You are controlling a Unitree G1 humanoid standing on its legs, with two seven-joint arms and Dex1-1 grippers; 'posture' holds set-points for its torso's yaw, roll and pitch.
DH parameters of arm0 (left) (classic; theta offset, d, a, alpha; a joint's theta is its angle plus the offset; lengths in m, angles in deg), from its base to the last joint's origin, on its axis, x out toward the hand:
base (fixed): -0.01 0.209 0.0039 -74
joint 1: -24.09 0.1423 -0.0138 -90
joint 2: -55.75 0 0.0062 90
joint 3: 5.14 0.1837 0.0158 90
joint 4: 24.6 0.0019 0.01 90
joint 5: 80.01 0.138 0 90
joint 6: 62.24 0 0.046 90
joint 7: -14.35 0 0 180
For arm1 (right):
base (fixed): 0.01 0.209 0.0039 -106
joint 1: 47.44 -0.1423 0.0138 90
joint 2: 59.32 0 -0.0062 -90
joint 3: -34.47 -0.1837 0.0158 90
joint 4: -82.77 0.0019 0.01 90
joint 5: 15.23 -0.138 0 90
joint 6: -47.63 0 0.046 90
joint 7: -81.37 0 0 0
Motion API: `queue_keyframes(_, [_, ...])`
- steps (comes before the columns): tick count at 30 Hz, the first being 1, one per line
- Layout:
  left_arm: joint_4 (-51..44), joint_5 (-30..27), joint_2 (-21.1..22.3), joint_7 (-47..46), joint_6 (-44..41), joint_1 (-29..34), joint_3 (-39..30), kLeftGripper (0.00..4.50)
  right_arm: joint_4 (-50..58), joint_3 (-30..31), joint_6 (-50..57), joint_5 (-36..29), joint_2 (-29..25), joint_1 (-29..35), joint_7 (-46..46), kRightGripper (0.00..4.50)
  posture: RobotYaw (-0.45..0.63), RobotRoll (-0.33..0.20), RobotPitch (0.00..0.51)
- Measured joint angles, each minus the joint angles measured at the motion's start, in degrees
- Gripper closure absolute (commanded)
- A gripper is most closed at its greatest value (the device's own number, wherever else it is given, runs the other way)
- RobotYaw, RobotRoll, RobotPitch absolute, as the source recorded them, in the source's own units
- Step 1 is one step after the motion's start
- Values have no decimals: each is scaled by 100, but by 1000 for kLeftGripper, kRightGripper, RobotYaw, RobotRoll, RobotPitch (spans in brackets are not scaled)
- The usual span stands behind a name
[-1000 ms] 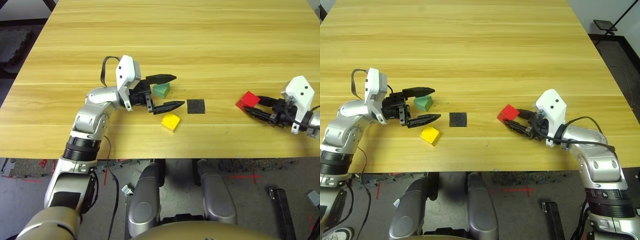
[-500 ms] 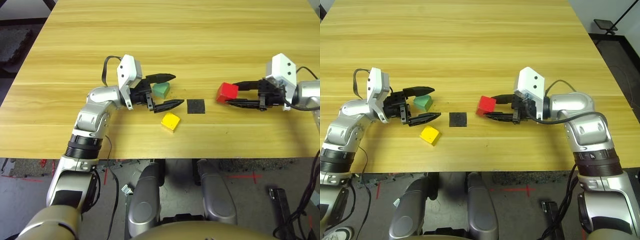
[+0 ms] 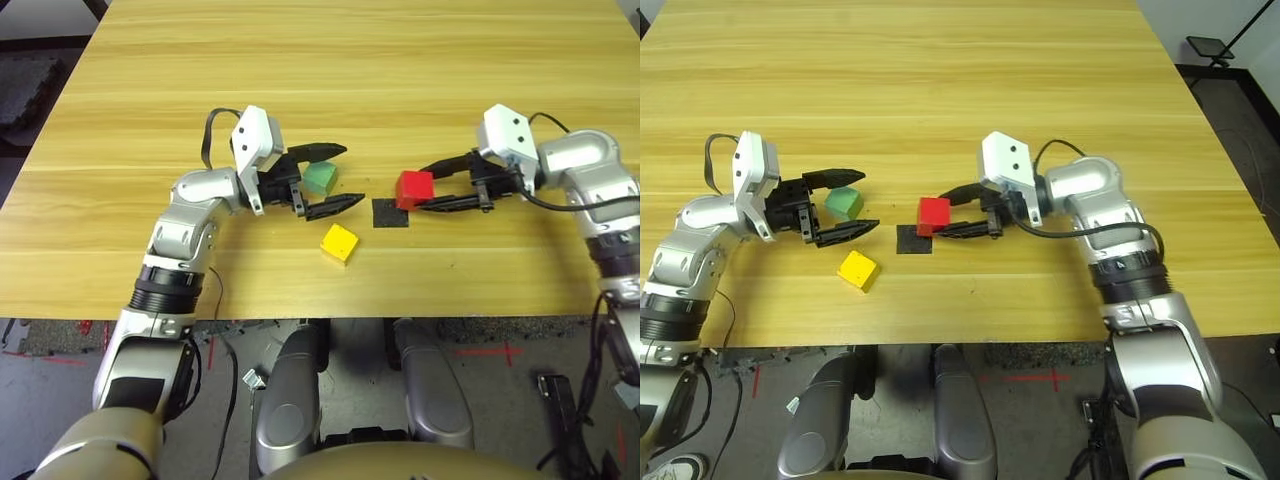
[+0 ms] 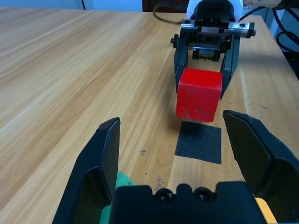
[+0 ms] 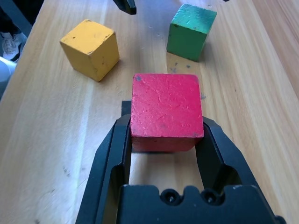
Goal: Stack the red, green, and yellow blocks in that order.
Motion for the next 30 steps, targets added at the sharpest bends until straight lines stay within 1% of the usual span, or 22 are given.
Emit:
queue_keyframes(7, [-62,0,-3,-75,0,44,-16,0,-81,43,-57,65,146,-18,43,2455,298,37,309])
queue_keyframes(11, [-62,3,-6,-97,3,44,-23,0,-82,43,-71,67,157,-16,70,2455,297,35,288])
queue_keyframes(15, [-69,5,-26,-130,14,46,-24,0,-228,46,-330,190,159,-1,59,2455,301,34,268])
queue_keyframes(30, [-93,9,-133,-192,55,84,-24,0,-303,47,-448,274,251,173,-10,2455,307,25,279])
